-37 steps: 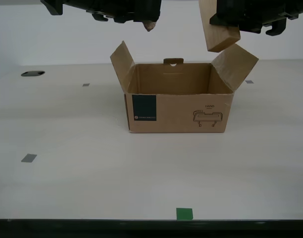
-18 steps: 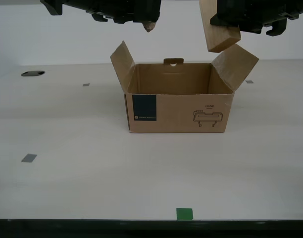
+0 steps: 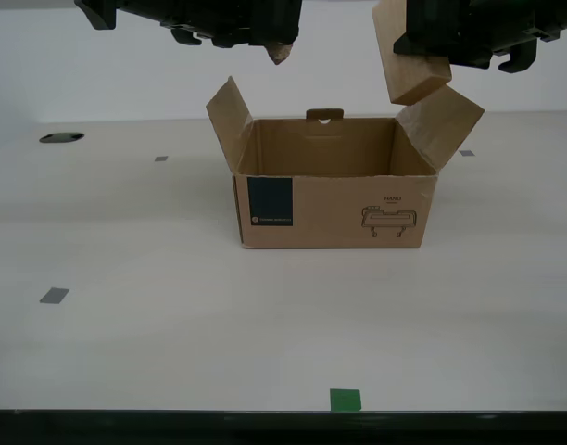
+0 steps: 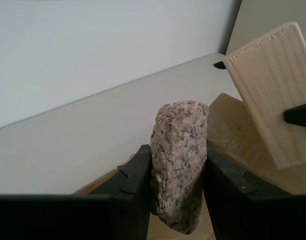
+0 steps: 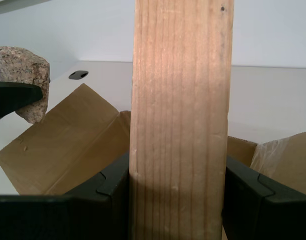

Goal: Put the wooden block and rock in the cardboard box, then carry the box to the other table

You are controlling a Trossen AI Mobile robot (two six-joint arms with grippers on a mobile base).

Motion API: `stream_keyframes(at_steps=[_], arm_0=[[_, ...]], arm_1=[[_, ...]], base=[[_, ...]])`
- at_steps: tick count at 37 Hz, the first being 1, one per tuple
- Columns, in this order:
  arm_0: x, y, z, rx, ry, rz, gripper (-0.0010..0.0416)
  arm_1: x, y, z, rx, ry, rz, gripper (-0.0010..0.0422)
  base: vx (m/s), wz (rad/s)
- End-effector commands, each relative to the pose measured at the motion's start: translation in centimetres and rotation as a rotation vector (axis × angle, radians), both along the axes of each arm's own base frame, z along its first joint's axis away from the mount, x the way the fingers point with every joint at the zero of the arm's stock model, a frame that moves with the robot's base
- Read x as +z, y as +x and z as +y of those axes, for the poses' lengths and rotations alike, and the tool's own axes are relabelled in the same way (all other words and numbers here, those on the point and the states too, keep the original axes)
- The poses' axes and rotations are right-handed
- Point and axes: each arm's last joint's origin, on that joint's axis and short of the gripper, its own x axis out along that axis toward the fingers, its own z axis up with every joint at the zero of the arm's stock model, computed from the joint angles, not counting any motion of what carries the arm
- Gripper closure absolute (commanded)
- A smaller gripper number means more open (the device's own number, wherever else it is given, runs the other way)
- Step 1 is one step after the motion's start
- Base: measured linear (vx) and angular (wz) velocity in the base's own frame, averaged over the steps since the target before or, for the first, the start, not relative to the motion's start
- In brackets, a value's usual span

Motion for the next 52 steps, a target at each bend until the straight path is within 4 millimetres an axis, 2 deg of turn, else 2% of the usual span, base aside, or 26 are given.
stream_keyframes(at_steps=[1, 7, 25, 44, 47, 52], arm_0=[[0.07, 0.01, 0.02, 0.003, -0.003, -0.01, 0.0402], [0.07, 0.01, 0.02, 0.003, -0.003, -0.01, 0.0378], [0.08, 0.01, 0.04, 0.003, -0.002, -0.012, 0.0262], [0.08, -0.02, 0.09, 0.005, -0.001, -0.011, 0.0099], [0.08, -0.03, 0.11, 0.007, -0.001, -0.011, 0.0089], [0.09, -0.03, 0.13, 0.007, -0.001, -0.012, 0.0097]], arm_1=[[0.08, 0.0, -0.04, -0.003, -0.003, -0.006, 0.0312], [-0.06, -0.04, -0.01, -0.003, 0.007, 0.008, 0.0297], [-0.16, -0.06, 0.01, -0.003, 0.013, 0.017, 0.0233], [-0.17, -0.06, 0.0, -0.003, 0.013, 0.016, 0.0171], [-0.17, -0.06, 0.0, -0.003, 0.013, 0.016, 0.0167], [-0.16, -0.06, 0.01, -0.003, 0.013, 0.017, 0.0168]], base=[[0.0, 0.0], [0.0, 0.0], [0.0, 0.0], [0.0, 0.0], [0.0, 0.0], [0.0, 0.0]])
